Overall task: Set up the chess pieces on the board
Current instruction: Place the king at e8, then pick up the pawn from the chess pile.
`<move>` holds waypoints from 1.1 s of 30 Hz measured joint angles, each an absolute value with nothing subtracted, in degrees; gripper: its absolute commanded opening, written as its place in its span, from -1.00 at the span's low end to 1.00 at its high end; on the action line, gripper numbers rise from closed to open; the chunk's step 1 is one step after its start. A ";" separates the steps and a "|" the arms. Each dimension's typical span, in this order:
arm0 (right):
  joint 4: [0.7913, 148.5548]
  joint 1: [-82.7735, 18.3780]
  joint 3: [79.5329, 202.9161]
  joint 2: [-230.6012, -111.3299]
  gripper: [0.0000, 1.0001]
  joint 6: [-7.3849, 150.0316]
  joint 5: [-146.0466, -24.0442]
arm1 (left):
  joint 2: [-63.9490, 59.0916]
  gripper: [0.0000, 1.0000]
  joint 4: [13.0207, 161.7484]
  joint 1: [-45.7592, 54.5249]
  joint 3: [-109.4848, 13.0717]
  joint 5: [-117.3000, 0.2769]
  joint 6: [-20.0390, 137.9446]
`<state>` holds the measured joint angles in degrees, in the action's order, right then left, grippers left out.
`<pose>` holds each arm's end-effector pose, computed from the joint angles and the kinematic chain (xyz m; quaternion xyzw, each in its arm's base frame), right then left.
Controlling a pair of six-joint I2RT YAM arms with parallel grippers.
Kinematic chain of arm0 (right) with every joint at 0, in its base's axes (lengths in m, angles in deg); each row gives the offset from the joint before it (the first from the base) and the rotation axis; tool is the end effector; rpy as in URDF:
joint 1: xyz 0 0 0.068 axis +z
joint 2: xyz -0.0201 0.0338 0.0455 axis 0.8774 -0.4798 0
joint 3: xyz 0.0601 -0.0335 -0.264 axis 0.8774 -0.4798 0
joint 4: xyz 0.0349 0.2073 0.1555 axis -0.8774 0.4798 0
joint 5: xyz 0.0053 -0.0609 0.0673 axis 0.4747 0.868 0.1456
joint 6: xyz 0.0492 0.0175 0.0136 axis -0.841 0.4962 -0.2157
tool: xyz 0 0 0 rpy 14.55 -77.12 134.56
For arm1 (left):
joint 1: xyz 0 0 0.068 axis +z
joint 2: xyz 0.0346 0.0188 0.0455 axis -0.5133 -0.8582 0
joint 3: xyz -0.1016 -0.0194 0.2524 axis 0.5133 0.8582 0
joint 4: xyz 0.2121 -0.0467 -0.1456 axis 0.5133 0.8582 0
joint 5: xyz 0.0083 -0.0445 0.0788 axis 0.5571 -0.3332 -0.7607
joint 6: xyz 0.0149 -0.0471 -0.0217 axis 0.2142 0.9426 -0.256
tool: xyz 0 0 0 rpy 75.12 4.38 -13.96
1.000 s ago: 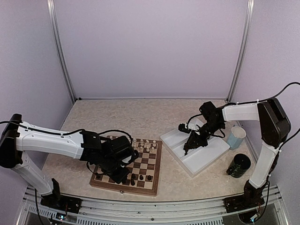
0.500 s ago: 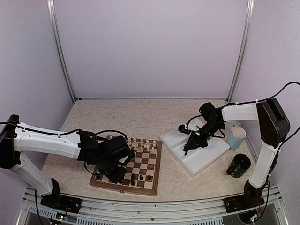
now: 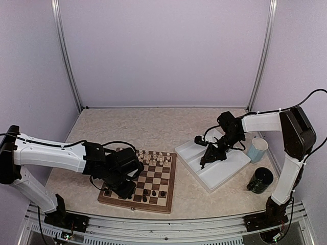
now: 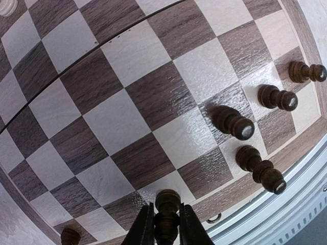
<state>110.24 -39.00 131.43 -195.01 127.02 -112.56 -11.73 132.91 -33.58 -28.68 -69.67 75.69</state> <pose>0.3090 0.1491 0.1599 -0.5816 0.7466 0.2637 0.1864 0.1148 -0.2363 0.1911 0.3046 0.9438 -0.0741 0.1052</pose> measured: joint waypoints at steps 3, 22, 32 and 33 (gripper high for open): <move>110.24 -39.00 131.43 -195.01 -0.92 127.02 -112.56 | -11.73 -0.45 133.23 -33.63 -28.68 -69.87 75.65; 112.58 -39.41 133.69 -194.98 -0.95 127.02 -115.66 | -1.39 0.11 125.10 -24.73 -45.60 -77.97 69.50; 114.83 -40.35 136.05 -191.99 -0.95 126.45 -119.47 | -15.60 0.05 101.83 -23.55 -47.15 -71.61 66.16; 115.09 -40.40 136.18 -191.68 -0.95 126.28 -120.06 | -17.24 0.04 100.91 -23.53 -47.35 -70.61 66.14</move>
